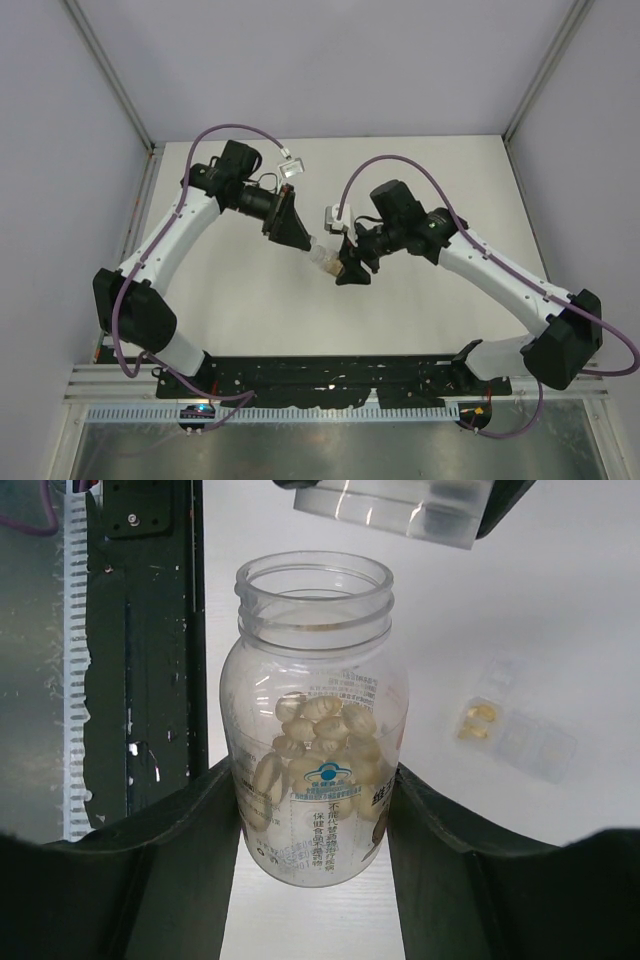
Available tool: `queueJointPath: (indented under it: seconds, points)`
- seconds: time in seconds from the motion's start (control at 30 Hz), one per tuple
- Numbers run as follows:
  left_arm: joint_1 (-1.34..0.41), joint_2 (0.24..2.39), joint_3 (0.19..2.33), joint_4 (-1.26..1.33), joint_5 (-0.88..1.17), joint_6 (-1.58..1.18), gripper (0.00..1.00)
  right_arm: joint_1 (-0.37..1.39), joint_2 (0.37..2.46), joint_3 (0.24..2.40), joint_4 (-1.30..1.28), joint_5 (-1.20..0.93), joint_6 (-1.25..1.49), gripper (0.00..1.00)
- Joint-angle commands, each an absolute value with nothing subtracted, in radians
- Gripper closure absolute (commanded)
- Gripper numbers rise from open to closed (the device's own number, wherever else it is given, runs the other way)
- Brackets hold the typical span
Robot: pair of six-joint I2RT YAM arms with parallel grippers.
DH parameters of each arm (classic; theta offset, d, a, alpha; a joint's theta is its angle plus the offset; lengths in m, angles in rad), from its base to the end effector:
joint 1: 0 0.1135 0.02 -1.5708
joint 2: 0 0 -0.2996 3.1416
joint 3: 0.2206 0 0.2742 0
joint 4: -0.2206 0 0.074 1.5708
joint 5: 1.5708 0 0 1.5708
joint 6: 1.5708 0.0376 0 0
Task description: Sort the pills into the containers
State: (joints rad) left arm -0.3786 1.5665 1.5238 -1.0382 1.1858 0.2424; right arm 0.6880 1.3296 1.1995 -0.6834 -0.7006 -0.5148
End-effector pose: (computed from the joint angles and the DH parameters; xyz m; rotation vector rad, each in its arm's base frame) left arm 0.2938 -0.1544 0.3839 1.0687 2.0661 -1.5810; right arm 0.2103 0.2042 0.3545 -1.5741 1.7041 0.9146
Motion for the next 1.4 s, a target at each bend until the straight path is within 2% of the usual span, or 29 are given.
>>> queueJointPath:
  seconds: [0.0,0.83,1.37]
  points:
    - [-0.382,1.551,1.546,-1.032,1.213,0.23,0.94,0.701,1.339,1.247,-0.68,-0.704,-0.526,0.94]
    - [-0.423,1.491,1.448,-0.92,1.097,0.169,0.94,0.722,1.394,1.284,-0.672,-0.595,-0.48,0.94]
    - [-0.463,1.467,1.39,-0.857,1.028,0.167,0.95,0.721,1.42,1.307,-0.698,-0.663,-0.485,0.95]
